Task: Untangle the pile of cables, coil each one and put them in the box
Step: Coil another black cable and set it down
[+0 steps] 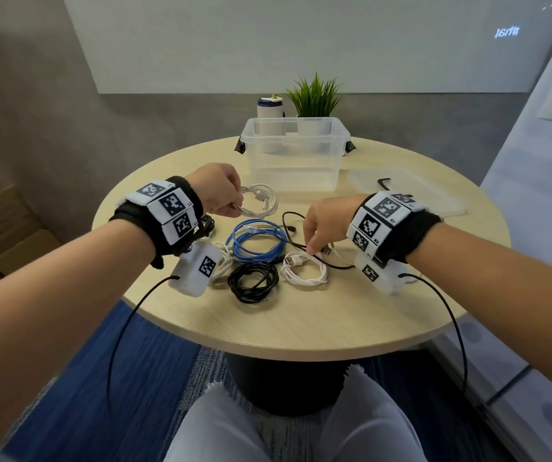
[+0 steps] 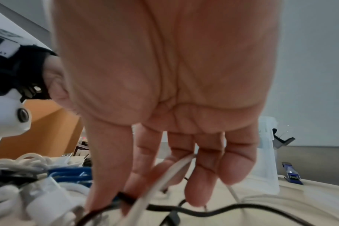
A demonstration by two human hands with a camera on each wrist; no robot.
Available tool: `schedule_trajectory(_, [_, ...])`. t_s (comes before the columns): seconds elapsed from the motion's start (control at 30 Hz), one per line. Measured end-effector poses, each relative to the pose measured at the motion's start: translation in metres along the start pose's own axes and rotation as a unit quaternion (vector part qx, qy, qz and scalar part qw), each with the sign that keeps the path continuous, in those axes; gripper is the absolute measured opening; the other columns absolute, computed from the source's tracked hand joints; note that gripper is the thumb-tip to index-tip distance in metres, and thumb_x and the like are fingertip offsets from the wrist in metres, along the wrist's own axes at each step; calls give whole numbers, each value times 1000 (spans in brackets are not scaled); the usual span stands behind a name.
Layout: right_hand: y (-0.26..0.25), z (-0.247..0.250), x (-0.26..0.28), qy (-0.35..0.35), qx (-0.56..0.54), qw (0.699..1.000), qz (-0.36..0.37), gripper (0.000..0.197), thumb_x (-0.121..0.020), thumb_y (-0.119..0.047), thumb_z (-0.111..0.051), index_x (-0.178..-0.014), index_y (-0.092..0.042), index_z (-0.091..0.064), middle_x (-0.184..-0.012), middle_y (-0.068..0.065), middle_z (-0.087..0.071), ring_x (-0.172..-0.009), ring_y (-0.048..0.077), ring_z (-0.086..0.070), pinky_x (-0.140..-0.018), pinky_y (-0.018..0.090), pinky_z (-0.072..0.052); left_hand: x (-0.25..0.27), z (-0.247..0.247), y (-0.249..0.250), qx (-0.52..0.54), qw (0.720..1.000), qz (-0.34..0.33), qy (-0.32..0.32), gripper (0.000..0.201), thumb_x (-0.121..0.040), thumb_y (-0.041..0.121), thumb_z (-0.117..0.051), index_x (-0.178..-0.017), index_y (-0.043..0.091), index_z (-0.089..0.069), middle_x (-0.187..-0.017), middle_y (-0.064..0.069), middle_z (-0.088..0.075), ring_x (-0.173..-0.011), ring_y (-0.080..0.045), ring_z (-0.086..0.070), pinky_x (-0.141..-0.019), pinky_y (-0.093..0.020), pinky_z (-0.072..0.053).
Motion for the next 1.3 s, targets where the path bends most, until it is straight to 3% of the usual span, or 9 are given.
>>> schedule_trajectory(0.1, [3,8,-5,19,7,1000,-7,16,-86,-35,-67,-92,-21,-69,-91,-4,-66,-84,14,-56,-61,24,-39,-7,-6,-3,-11,999,24,-19,18,-88,-5,-57,-78,9,-60,-79,-10,-60,-67,-19,-63,-61,-25,-58])
schedule_trajectory(0.3, [29,52,-9,171,-18,981,-94,12,-87,-38,-64,-90,-28,-69,-87,-7,-53,-102,18,-36,-92,42,-34,-30,-4,-10,1,1000,14,-12,16,-90,-7,-49,-95,4,-59,-78,-5,-58,-67,-14,-59,-73,-26,-56])
schedule_trajectory(0.43, [40,67,-11,220,-170,958,-72,16,-92,-26,-61,-99,-14,-69,-97,3,-65,-93,19,-58,-78,30,-43,-43,-1,-21,-3,1000,26,-15,16,-89,-10,-50,-96,4,-54,-80,-8,-56,-56,-8,-60,-53,-17,-53])
schedule_trajectory(0.63, [53,84,-13,277,-319,905,-41,8,-95,-17,-55,-95,-14,-62,-87,2,-64,-74,10,-62,-64,21,-47,-52,-7,-30,-97,993,50,-46,15,-91,-1,-52,-80,8,-52,-81,-5,-57,-65,-11,-57,-48,-12,-50])
schedule_trajectory(0.7, [56,89,-12,295,-340,893,-27,7,-95,-16,-56,-92,-15,-62,-86,4,-65,-72,9,-62,-66,23,-49,-49,-12,-29,-143,986,59,-62,4,-93,8,-53,-91,7,-57,-88,-6,-60,-68,-14,-59,-57,-16,-53])
schedule_trajectory(0.87, [66,99,-8,325,-370,870,-3,10,-93,-10,-57,-95,-15,-65,-81,-1,-64,-70,6,-61,-69,22,-51,-40,-16,-2,-321,946,7,-51,40,-98,30,-47,-125,2,-57,-117,-13,-61,-103,-30,-59,-88,-34,-49])
schedule_trajectory(1.0, [67,101,-2,346,-375,860,24,9,-90,-13,-62,-91,-19,-68,-79,-1,-66,-72,9,-61,-77,28,-54,-31,-33,41,-79,986,-130,-68,35,-93,35,-56,-125,21,-57,-121,-1,-60,-102,-16,-58,-81,-30,-51])
schedule_trajectory(1.17, [69,97,3,334,-431,837,45,9,-91,-15,-61,-85,-20,-63,-69,7,-66,-68,19,-66,-73,35,-56,-11,-41,82,79,962,-252,-71,10,-93,16,-58,-97,14,-67,-82,2,-65,-70,-7,-58,-62,-16,-48])
schedule_trajectory(1.3, [60,81,-2,291,-371,881,41,12,-92,-16,-56,-82,-20,-61,-67,1,-65,-63,13,-63,-64,28,-51,-3,-37,93,190,943,-263,-65,20,-98,14,-49,-87,9,-65,-80,-6,-65,-62,-7,-59,-61,-16,-51])
Point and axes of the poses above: each hand's wrist, its own x-axis away from the middle knuckle, its own z-axis out of the back of the hand, y = z × x, the point moved 9 cm from there along -x, towards the middle knuckle
